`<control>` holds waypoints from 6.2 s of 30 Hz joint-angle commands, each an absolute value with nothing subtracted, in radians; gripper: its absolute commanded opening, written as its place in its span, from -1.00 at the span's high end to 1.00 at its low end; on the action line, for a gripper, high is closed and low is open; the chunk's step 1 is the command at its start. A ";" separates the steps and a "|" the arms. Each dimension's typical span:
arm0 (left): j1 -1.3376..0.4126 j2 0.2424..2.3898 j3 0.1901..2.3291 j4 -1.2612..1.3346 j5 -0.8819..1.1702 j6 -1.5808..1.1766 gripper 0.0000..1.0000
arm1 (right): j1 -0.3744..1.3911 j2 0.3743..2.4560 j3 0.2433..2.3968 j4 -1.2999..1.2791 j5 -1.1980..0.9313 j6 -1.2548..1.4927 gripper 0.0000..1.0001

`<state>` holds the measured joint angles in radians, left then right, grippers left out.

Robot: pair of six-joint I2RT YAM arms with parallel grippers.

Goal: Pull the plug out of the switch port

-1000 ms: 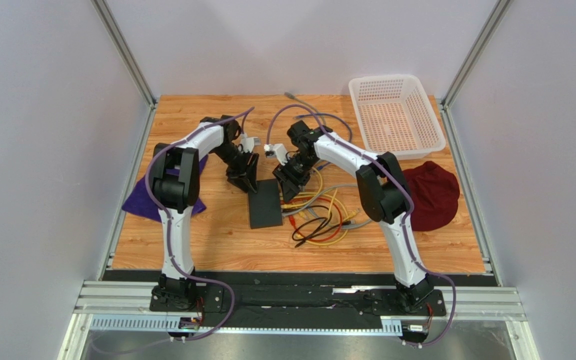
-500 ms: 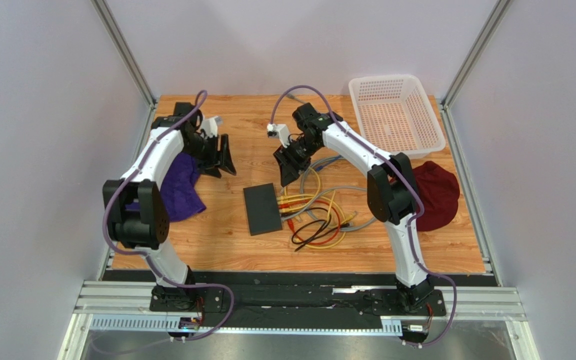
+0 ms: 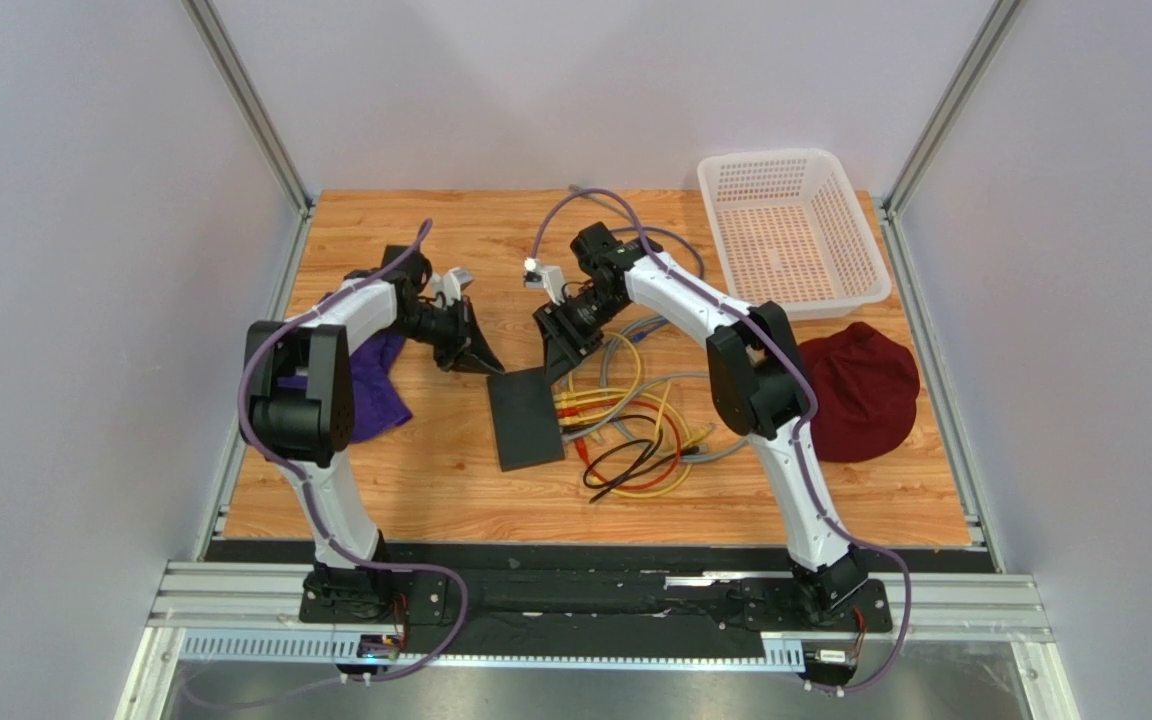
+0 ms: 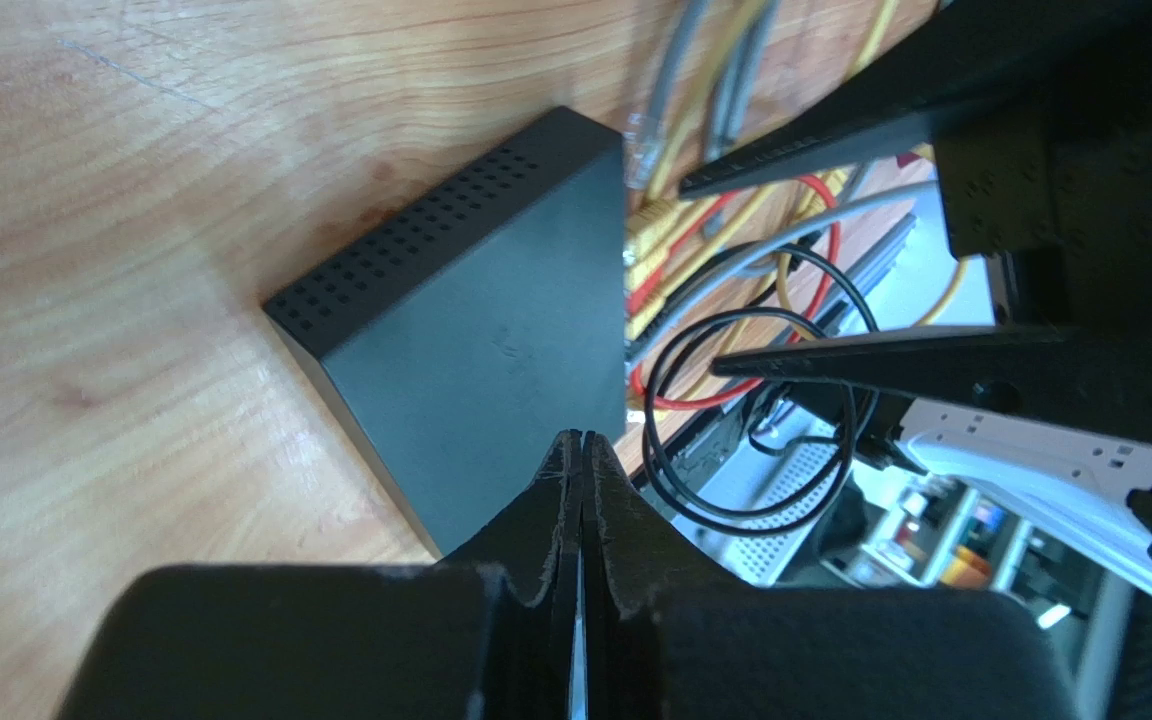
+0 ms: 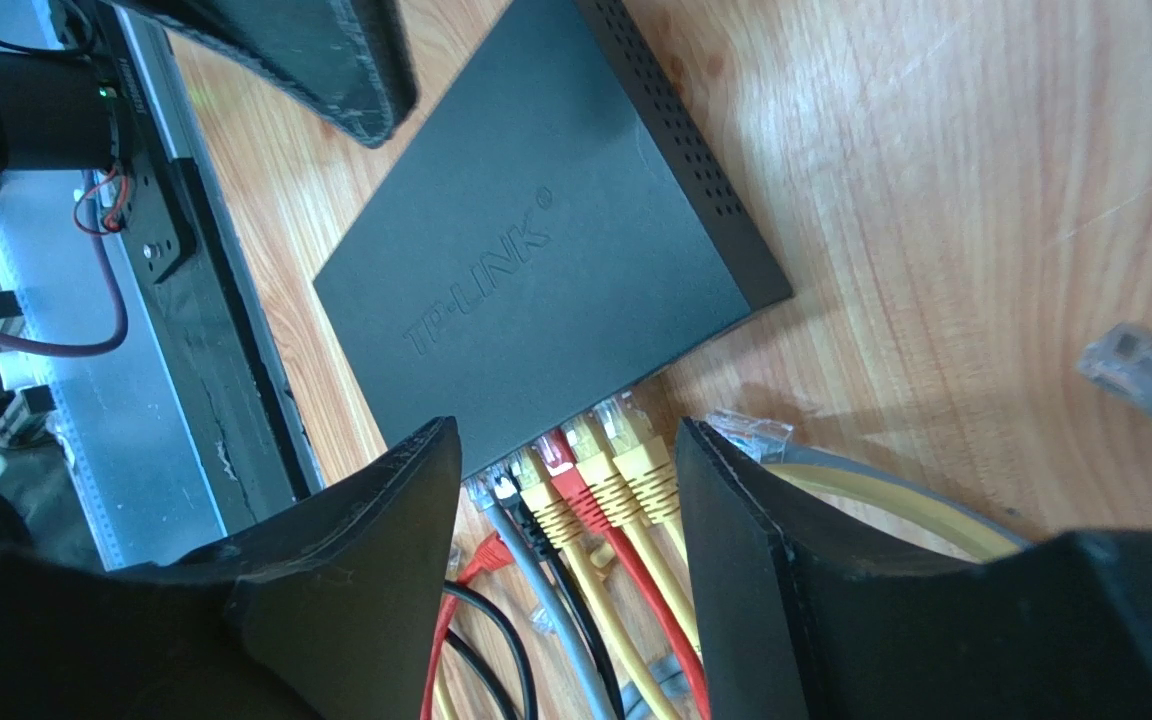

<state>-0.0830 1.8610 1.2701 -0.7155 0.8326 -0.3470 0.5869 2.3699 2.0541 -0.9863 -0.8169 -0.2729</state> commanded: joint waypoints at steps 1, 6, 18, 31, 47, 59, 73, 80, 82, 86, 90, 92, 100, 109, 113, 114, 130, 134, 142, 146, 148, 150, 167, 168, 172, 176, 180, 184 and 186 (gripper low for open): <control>-0.090 1.908 1.269 -0.627 0.905 -0.394 1.00 | 0.600 2.365 2.013 -0.947 -0.766 -0.221 -0.10; -0.138 1.985 1.259 -0.614 0.845 -0.370 1.00 | 0.603 2.336 1.950 -0.876 -0.478 -0.160 -0.13; -0.150 2.026 1.307 -0.649 0.767 -0.348 1.00 | 0.598 2.335 1.962 -0.913 -0.612 -0.236 -0.08; -0.178 2.026 1.301 -0.663 0.715 -0.310 1.00 | 0.592 2.437 2.022 -1.060 -0.828 -0.371 -0.11; -0.189 2.003 1.304 -0.680 0.666 -0.267 1.00 | 0.580 2.511 2.046 -1.025 -0.816 -0.285 0.26; -0.201 2.026 1.328 -0.686 0.666 -0.265 1.00 | 0.601 2.508 2.013 -0.997 -0.634 -0.291 0.64; -0.201 2.017 1.394 -0.718 0.653 -0.236 1.00 | 0.606 2.470 2.011 -1.022 -0.621 -0.345 1.00; -0.202 1.993 1.379 -0.712 0.660 -0.226 1.00 | 0.606 2.482 2.028 -1.034 -0.640 -0.359 0.60; -0.204 1.991 1.376 -0.712 0.660 -0.222 1.00 | 0.606 2.482 2.025 -1.042 -0.638 -0.377 0.52; -0.210 1.994 1.376 -0.709 0.660 -0.225 1.00 | 0.606 2.465 1.999 -1.026 -0.601 -0.387 0.47; -0.219 2.002 1.387 -0.710 0.661 -0.224 1.00 | 0.614 2.460 1.996 -1.009 -0.531 -0.374 0.49; -0.222 2.003 1.390 -0.710 0.661 -0.224 1.00 | 0.629 2.459 1.991 -0.997 -0.483 -0.376 0.51; -0.222 2.002 1.379 -0.713 0.650 -0.221 1.00 | 0.640 2.447 1.960 -0.988 -0.226 -0.426 0.62; -0.225 2.023 1.388 -0.735 0.603 -0.213 1.00 | 0.585 2.369 1.983 -1.080 -0.202 -0.451 0.67; -0.225 2.017 1.405 -0.739 0.611 -0.213 1.00 | 0.555 2.252 1.980 -1.085 -0.331 -0.475 0.53; -0.225 2.016 1.405 -0.738 0.615 -0.215 1.00 | 0.552 2.238 1.976 -1.086 -0.356 -0.506 0.51; -0.236 2.003 1.393 -0.729 0.624 -0.210 1.00 | 0.546 2.237 1.924 -1.173 -0.439 -0.647 0.38; -0.242 2.008 1.399 -0.730 0.623 -0.209 1.00 | 0.548 2.241 1.905 -1.164 -0.443 -0.644 0.30; -0.253 2.013 1.404 -0.735 0.607 -0.196 1.00 | 0.560 2.243 1.842 -1.097 -0.356 -0.641 0.25; -0.259 2.006 1.401 -0.738 0.595 -0.187 1.00 | 0.563 2.229 1.827 -1.034 -0.284 -0.598 0.62; -0.262 1.999 1.397 -0.739 0.594 -0.186 1.00 | 0.560 2.208 1.830 -1.031 -0.282 -0.597 0.74; -0.264 1.993 1.390 -0.736 0.589 -0.183 1.00 | 0.558 2.157 1.830 -1.026 -0.281 -0.601 0.84; -0.293 2.017 1.419 -0.752 0.589 -0.172 1.00 | 0.545 2.057 1.896 -0.957 -0.198 -0.537 1.00; -0.295 2.011 1.417 -0.752 0.589 -0.172 1.00 | 0.543 2.049 1.916 -0.950 -0.202 -0.523 1.00; -0.295 2.000 1.405 -0.750 0.580 -0.167 1.00 | 0.541 2.017 2.055 -0.905 -0.222 -0.535 1.00; -0.295 1.994 1.407 -0.749 0.581 -0.164 1.00 | 0.564 1.936 2.082 -0.775 -0.288 -0.679 1.00; -0.295 1.997 1.413 -0.752 0.580 -0.164 1.00 | 0.621 1.864 1.898 -0.658 -0.229 -0.973 1.00; -0.295 2.003 1.419 -0.752 0.586 -0.166 1.00 | 0.661 1.873 1.698 -0.296 0.042 -1.220 1.00; -0.295 2.002 1.419 -0.753 0.584 -0.164 1.00 | 0.667 1.916 1.719 -0.189 0.138 -1.239 1.00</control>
<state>-0.2924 2.0132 1.3979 -0.7479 0.6304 -0.2047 0.6514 1.8412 1.7493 -0.5694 -0.1135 -1.0023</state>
